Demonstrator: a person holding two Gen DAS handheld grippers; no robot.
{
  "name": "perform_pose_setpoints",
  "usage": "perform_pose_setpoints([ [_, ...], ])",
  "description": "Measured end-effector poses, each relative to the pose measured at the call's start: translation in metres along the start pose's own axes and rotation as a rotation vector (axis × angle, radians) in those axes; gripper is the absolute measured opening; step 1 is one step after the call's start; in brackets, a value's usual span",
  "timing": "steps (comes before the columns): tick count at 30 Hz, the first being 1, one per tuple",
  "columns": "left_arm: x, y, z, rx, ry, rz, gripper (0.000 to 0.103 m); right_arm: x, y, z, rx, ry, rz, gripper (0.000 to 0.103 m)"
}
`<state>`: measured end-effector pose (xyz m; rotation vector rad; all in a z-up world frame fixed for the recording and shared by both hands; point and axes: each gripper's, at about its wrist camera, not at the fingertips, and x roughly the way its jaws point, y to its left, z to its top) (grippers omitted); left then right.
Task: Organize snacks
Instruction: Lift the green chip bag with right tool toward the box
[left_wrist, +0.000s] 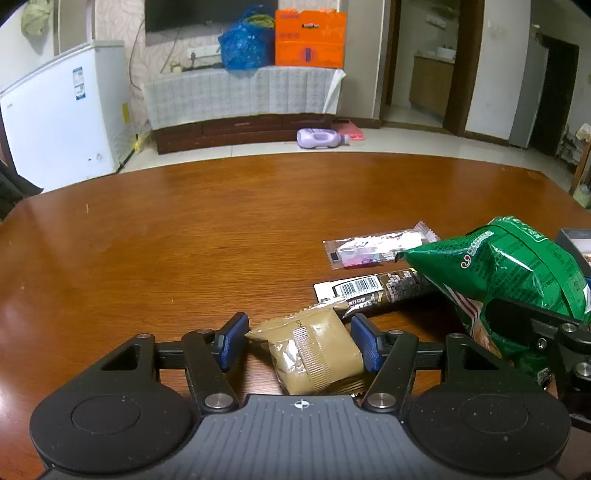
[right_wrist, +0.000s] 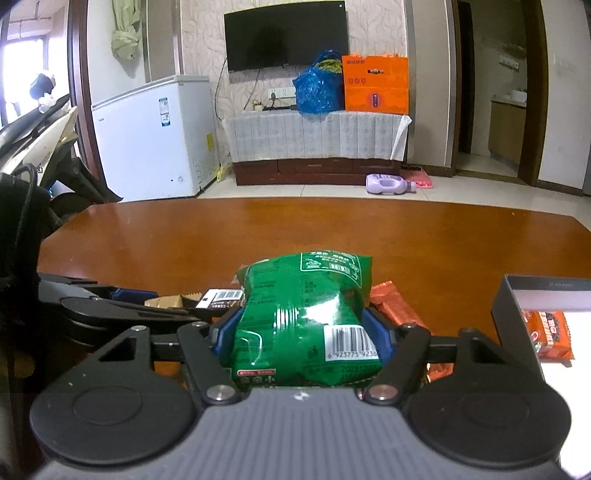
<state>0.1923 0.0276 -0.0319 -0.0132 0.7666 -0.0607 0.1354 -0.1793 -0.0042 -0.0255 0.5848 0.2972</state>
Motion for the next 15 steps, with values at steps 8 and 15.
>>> perform_pose_setpoints([
  [8,-0.0009,-0.0015,0.0017,0.002,-0.007,0.000,0.060,-0.0033,0.0000,-0.0015,0.008,-0.021,0.001,0.069],
  [15,-0.0060,-0.0039,0.0072,-0.003,-0.019,0.005,0.060,-0.0089,-0.0048,-0.0061,0.018,-0.046,-0.001,0.069],
])
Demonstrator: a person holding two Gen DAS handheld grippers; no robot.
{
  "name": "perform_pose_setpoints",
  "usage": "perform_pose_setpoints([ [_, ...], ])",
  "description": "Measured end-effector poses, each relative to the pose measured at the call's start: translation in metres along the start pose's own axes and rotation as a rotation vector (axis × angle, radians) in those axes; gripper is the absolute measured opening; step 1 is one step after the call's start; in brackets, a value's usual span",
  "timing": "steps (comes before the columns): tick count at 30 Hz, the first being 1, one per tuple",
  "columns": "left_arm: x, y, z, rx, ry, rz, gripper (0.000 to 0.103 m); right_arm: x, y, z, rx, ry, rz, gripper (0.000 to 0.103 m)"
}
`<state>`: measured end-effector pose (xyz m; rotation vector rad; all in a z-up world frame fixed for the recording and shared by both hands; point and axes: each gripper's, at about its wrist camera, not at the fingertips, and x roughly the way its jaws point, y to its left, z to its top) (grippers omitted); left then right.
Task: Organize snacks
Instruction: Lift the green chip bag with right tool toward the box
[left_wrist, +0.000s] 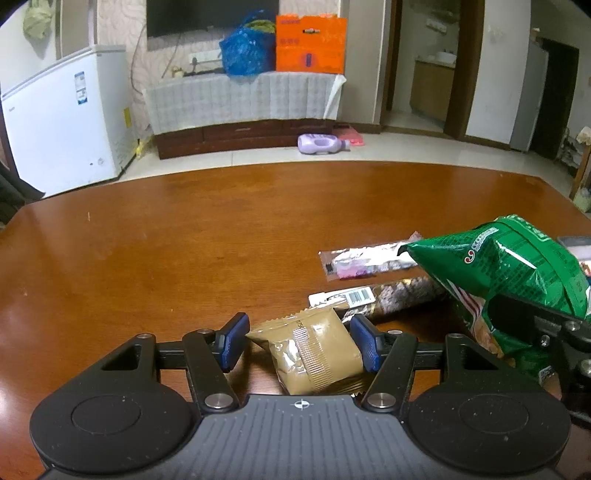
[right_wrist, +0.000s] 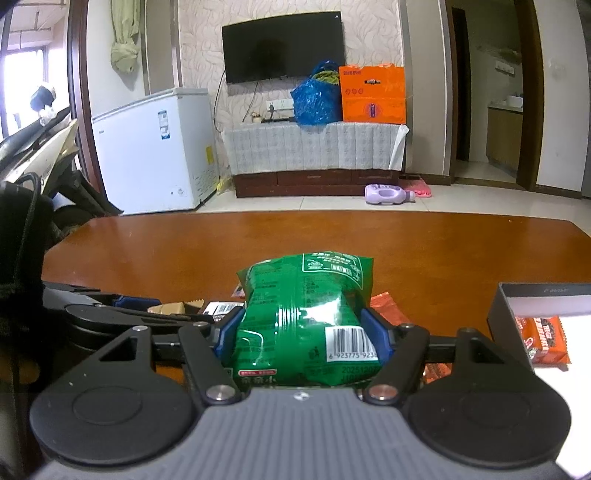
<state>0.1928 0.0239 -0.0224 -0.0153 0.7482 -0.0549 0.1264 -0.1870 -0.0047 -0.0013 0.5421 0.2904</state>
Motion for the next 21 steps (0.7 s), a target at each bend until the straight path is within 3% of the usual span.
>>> perform_pose_setpoints([
  [21,-0.051,-0.041,0.018,0.068,-0.122,0.005,0.060,-0.070,-0.029,-0.002,0.037,-0.147,-0.008,0.068],
])
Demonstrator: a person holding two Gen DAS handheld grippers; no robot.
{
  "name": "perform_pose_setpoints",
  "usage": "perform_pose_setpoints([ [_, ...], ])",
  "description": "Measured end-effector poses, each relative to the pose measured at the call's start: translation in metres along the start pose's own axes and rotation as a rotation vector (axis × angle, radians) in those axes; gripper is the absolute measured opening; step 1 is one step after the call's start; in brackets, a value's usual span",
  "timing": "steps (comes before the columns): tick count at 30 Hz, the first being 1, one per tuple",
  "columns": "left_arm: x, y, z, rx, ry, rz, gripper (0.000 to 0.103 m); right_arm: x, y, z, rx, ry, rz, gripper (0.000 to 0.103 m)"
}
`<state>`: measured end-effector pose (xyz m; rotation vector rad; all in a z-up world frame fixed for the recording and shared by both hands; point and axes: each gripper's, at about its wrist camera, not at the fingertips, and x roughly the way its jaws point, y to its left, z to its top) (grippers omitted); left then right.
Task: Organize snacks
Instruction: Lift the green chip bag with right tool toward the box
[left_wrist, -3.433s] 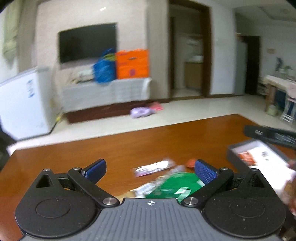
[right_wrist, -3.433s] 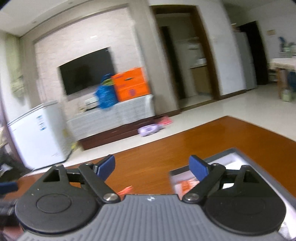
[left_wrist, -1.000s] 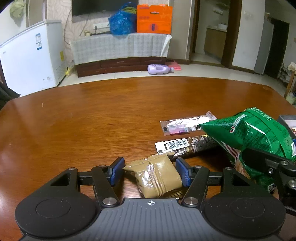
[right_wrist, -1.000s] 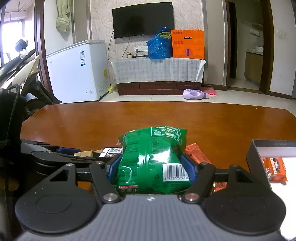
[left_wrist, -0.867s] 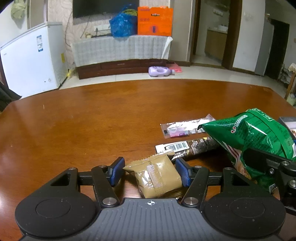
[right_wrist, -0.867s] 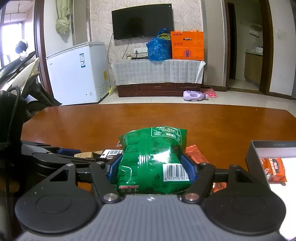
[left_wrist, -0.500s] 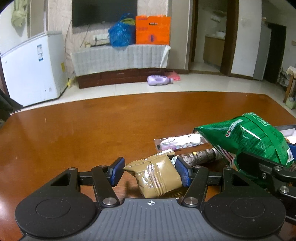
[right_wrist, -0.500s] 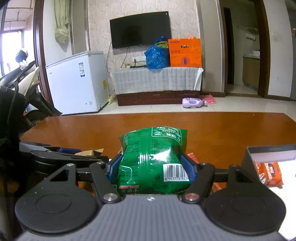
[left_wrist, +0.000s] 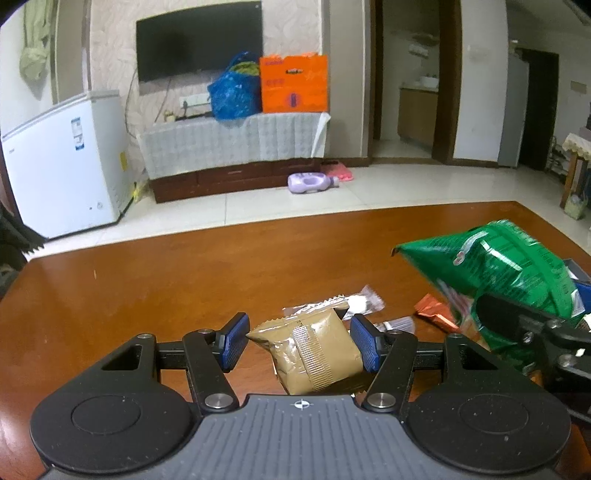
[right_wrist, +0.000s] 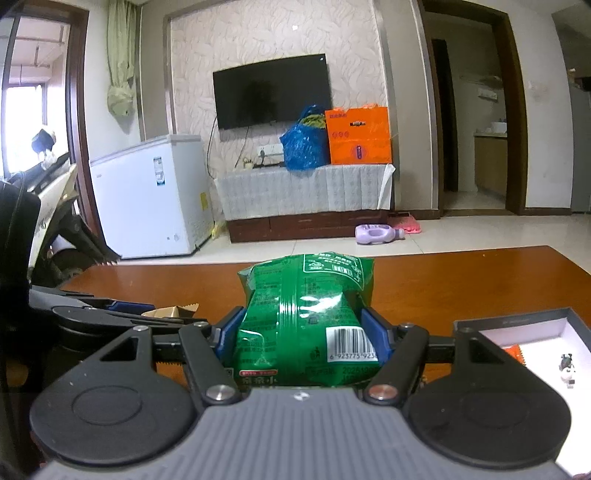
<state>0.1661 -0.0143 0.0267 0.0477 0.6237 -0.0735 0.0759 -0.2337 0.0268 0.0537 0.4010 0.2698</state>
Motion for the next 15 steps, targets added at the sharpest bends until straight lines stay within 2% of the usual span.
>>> perform_pose_setpoints([
  [9,-0.010,-0.034,0.001,0.042,-0.042,-0.024,0.060,-0.028,-0.018,0.007,0.016,-0.030,-0.012,0.068],
  [15,-0.014,-0.061,0.005,0.054,-0.074,-0.052,0.060,-0.052,-0.044,0.006,0.037,-0.062,-0.050,0.068],
])
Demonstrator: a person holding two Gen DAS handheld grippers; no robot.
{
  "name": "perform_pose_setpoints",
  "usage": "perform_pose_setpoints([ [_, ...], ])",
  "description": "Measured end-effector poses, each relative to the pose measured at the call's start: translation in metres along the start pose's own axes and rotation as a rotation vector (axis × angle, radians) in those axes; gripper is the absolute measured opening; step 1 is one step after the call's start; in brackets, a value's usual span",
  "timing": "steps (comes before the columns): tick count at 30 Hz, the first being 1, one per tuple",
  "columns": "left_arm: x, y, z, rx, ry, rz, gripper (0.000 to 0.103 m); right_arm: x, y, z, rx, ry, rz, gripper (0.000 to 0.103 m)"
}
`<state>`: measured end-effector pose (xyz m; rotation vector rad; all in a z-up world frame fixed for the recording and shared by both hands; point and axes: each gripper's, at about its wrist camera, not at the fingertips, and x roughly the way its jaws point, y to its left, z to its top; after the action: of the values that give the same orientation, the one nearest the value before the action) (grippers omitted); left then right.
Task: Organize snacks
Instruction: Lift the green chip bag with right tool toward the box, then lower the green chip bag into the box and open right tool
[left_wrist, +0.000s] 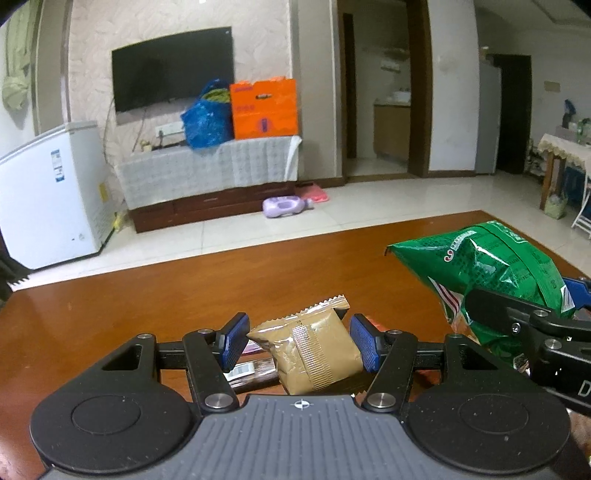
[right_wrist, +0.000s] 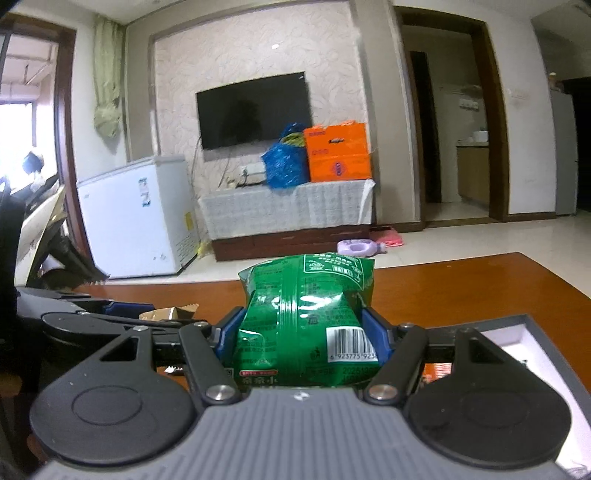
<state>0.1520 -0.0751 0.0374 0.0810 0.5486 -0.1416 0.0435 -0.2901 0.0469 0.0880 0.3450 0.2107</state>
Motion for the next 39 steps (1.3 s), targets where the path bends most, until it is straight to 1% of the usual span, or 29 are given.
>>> perform_pose_setpoints([
  [3,0.004,-0.011,-0.001,0.010,0.003,-0.012,0.060,-0.010,-0.021,0.003,0.034,-0.020,-0.021,0.068],
  [6,0.009,-0.021,0.000,0.009,0.010,-0.022,0.060,-0.019,-0.042,0.001,0.061,-0.048,-0.060,0.068],
  [7,0.011,-0.024,0.000,0.009,0.014,-0.029,0.060,-0.020,-0.048,-0.003,0.057,-0.053,-0.077,0.068],
  [8,0.012,-0.028,0.000,0.007,0.011,-0.035,0.060,-0.018,-0.052,-0.003,0.041,-0.026,-0.097,0.068],
  [9,0.013,-0.031,0.000,0.007,0.009,-0.039,0.060,-0.018,-0.057,-0.001,0.047,-0.017,-0.110,0.068],
  [14,0.023,-0.053,0.001,-0.006,0.015,-0.083,0.060,-0.030,-0.081,0.005,0.038,-0.049,-0.147,0.068],
  [18,0.027,-0.072,-0.001,-0.005,-0.016,-0.123,0.060,-0.034,-0.107,0.007,0.069,-0.028,-0.170,0.068],
  [20,0.027,-0.080,-0.002,-0.009,-0.038,-0.143,0.060,-0.034,-0.122,0.009,0.084,-0.015,-0.195,0.068],
  [24,0.030,-0.093,-0.005,-0.014,-0.076,-0.183,0.060,-0.031,-0.148,0.011,0.073,0.013,-0.245,0.068],
  [28,0.038,-0.110,-0.007,-0.022,-0.067,-0.227,0.060,-0.024,-0.176,0.007,0.100,0.075,-0.281,0.068],
  [33,0.048,-0.130,-0.014,0.020,-0.061,-0.244,0.060,-0.018,-0.204,0.001,0.174,0.121,-0.308,0.068],
  [34,0.049,-0.133,-0.015,0.036,-0.066,-0.246,0.060,-0.014,-0.203,0.002,0.181,0.124,-0.314,0.068],
  [37,0.047,-0.146,-0.022,0.106,-0.103,-0.239,0.060,-0.010,-0.218,0.003,0.215,0.123,-0.342,0.068],
  [39,0.045,-0.154,-0.027,0.148,-0.128,-0.254,0.060,-0.010,-0.227,0.005,0.255,0.108,-0.348,0.068],
])
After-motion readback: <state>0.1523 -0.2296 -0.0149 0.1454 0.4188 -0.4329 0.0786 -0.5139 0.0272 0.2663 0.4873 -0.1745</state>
